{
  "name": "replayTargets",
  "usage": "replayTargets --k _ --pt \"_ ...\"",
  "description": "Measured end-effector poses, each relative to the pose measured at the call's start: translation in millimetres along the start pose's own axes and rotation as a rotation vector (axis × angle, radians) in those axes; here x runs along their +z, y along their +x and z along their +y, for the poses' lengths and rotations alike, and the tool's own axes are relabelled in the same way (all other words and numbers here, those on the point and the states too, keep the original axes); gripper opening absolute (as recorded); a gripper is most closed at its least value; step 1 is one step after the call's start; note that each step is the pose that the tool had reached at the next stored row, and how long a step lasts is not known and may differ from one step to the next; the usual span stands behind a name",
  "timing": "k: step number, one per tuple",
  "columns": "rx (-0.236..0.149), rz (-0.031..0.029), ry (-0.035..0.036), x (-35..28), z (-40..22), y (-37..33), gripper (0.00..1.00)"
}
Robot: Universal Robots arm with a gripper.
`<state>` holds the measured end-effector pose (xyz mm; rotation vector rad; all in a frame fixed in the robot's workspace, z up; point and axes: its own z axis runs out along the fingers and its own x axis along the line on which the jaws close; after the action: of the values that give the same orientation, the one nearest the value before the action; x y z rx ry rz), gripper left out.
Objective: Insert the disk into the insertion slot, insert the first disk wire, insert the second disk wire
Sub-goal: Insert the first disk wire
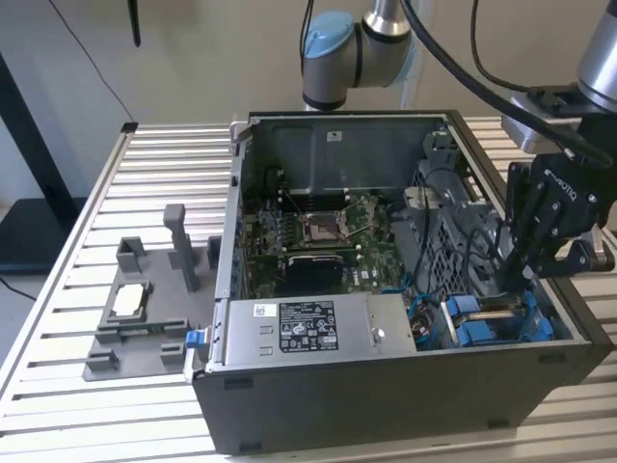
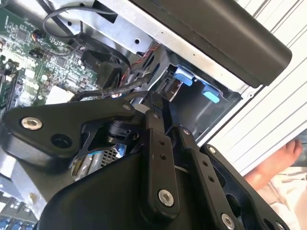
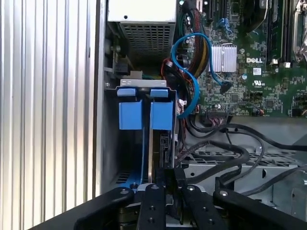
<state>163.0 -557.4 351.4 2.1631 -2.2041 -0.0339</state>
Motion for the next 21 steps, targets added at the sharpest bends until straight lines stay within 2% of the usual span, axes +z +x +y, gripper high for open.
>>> replayTargets --k 3,11,21 --pt "0.030 -0.0014 -0.0006 1.4 -0.8 -0.1 0.19" --pt "0.030 -0.0015 -0.0007 1.7 -1.4 -0.1 0.19" --pt "0.028 0.0006 0.0007 5.2 -1.8 1.6 0.19"
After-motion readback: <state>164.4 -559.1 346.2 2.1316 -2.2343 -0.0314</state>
